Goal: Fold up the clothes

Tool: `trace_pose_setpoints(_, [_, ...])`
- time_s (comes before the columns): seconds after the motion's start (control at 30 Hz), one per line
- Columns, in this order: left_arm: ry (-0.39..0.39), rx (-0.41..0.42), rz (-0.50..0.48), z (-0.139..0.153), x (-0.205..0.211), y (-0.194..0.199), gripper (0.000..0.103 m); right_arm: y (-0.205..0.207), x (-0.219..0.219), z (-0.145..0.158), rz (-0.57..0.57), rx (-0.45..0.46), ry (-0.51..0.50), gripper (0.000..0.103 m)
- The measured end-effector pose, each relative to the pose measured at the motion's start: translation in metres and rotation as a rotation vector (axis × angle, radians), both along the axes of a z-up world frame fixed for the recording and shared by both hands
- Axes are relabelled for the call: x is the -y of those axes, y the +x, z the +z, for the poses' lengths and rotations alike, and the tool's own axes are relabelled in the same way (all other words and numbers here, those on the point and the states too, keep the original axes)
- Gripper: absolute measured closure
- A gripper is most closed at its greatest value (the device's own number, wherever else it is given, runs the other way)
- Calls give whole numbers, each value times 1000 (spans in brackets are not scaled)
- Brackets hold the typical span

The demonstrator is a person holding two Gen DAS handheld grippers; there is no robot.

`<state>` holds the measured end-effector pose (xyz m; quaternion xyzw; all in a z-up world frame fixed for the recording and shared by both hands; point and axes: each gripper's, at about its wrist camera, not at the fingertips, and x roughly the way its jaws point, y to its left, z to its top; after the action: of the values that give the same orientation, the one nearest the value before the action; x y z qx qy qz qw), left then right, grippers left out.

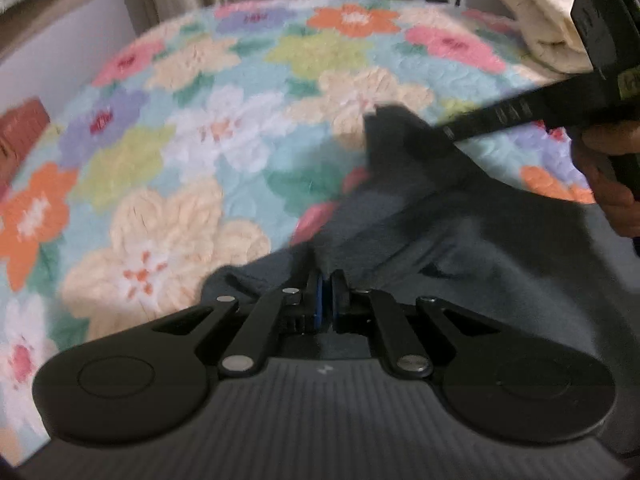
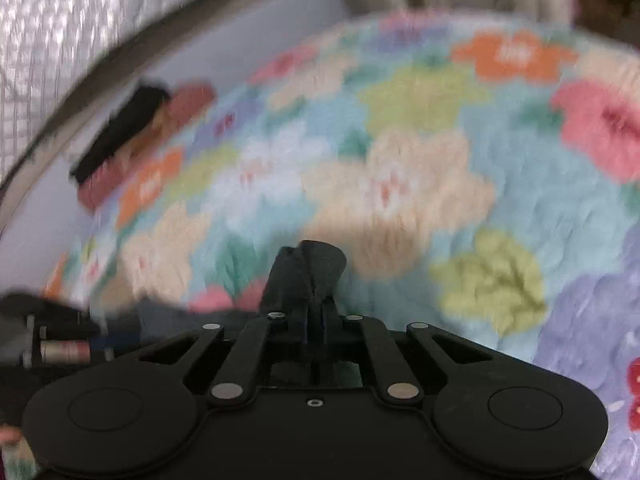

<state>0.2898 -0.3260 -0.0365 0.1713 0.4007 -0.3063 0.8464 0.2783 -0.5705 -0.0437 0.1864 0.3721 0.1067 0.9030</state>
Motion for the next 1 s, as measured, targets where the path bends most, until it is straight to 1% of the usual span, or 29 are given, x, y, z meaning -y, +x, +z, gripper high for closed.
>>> trace_pose_setpoints(0.03, [-11,35,-6,6,1,-3,94,-5,0,8,-37,44,6,96])
trace_pose_setpoints(0.07, [-23,72,-14,12,1,-5,89,-10,2,14,-73,68,-3,96])
trace_pose_setpoints(0.1, [-34,110,-21,18,2,-8,80,-14,4,19,-109,90,-15,96])
trace_pose_setpoints(0.13, [-44,151,-30,23,4,-10,74,-17,8,21,-136,96,-4,95])
trace_pose_setpoints(0.17, [-52,200,-41,28,6,-13,61,-19,12,22,-148,91,21,96])
trace_pose_setpoints(0.2, [-56,252,-57,31,10,-15,55,-22,16,23,-160,94,39,96])
trace_pose_setpoints(0.27, [-48,363,-117,35,22,-20,55,-28,21,25,-171,108,64,96])
trace_pose_setpoints(0.33, [-40,433,-195,36,34,-23,52,-34,24,28,-180,126,79,96])
trace_pose_setpoints(0.37, [-36,459,-244,35,41,-24,45,-35,26,29,-180,136,92,95])
trace_pose_setpoints(0.4, [-23,478,-279,33,47,-24,43,-38,27,29,-176,144,107,95])
trace_pose_setpoints(0.43, [-4,497,-290,31,54,-24,43,-40,30,30,-169,152,120,95])
trace_pose_setpoints(0.47, [10,496,-292,29,61,-21,42,-40,31,30,-163,157,126,95])
trace_pose_setpoints(0.5, [19,476,-295,26,67,-15,42,-39,32,30,-157,162,130,95])
trace_pose_setpoints(0.53, [16,431,-291,23,71,-7,43,-40,33,29,-156,168,137,95])
trace_pose_setpoints(0.57, [4,365,-282,20,75,4,62,-40,35,28,-160,174,151,95])
trace_pose_setpoints(0.6, [-9,288,-265,17,77,16,100,-38,37,25,-157,172,162,95])
trace_pose_setpoints(0.63, [-27,206,-245,15,78,30,100,-36,39,22,-152,169,173,95])
trace_pose_setpoints(0.67, [-58,154,-218,14,78,41,100,-34,41,19,-144,159,183,94])
trace_pose_setpoints(0.7, [-86,133,-181,13,77,51,100,-32,44,14,-147,140,194,93])
trace_pose_setpoints(0.73, [-103,113,-133,11,76,63,100,-30,48,9,-167,122,197,88])
trace_pose_setpoints(0.8, [-148,43,-39,6,73,90,100,-29,55,2,-224,100,190,88])
trace_pose_setpoints(0.83, [-165,5,-13,2,73,102,100,-28,60,-1,-242,85,197,88])
trace_pose_setpoints(0.93, [-179,-61,1,-11,69,121,100,-25,72,-11,-269,33,221,87])
trace_pose_setpoints(1.0, [-202,-79,7,-18,61,125,100,-22,72,-15,-251,-7,220,83])
